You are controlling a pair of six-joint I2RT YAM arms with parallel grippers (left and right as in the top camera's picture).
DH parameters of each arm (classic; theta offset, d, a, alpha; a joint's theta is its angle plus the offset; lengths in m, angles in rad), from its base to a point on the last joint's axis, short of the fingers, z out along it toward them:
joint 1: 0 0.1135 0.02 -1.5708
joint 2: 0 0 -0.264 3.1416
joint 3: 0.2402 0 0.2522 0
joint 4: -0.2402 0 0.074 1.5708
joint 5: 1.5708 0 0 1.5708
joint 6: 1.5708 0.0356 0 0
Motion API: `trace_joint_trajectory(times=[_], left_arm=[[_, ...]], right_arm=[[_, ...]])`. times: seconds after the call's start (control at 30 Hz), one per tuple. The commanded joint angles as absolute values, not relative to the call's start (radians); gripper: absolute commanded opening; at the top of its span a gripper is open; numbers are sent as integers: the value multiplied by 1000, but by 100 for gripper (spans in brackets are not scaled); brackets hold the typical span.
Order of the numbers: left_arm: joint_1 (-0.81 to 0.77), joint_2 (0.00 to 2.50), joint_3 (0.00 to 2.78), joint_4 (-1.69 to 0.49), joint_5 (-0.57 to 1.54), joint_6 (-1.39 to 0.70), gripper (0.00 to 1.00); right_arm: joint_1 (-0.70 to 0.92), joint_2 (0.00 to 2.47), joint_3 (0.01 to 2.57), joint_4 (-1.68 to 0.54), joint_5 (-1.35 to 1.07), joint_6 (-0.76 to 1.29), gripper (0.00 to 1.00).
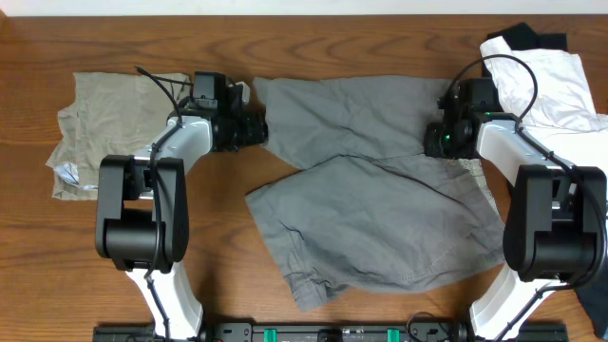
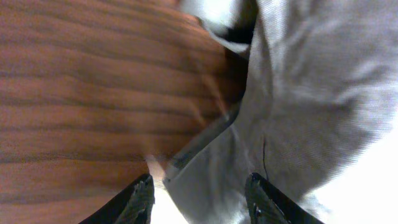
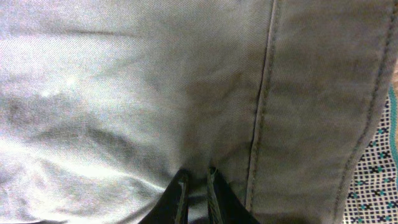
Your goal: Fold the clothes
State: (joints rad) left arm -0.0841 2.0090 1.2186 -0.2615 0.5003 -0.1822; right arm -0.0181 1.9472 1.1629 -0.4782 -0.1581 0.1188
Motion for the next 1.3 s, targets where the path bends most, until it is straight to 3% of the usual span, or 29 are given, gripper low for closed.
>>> trace_joint_trajectory(times=[0.0, 0.17, 0.2, 0.3, 0.33, 0.5, 0.83, 1.03, 1.27], left_arm=[[-81, 2029, 1210, -281, 594, -171, 50], [-61, 2029, 1210, -300, 595, -165, 52], [-57, 2029, 1210, -307, 595, -165, 47], [-48, 2029, 1210, -318, 595, -165, 13], [-44, 2029, 1210, -316, 595, -164, 7], [-5, 1972, 1210, -360, 590, -165, 6], [46, 1653, 1210, -665, 452, -212, 6], [22, 1639, 1210, -771, 451, -212, 14], [21, 1640, 1210, -703, 400, -212, 14]], right_arm=[[-19, 1993, 1118, -516, -78, 126, 12], [-19, 1993, 1118, -517, -78, 126, 12], [-19, 1993, 1118, -517, -78, 126, 12], [-19, 1993, 1118, -517, -78, 126, 12], [-19, 1993, 1118, -517, -78, 126, 12], [-19, 1993, 1118, -517, -78, 126, 12], [-19, 1993, 1118, -516, -78, 126, 12], [-19, 1993, 1118, -518, -78, 126, 12], [-19, 1993, 1118, -517, -78, 126, 12]])
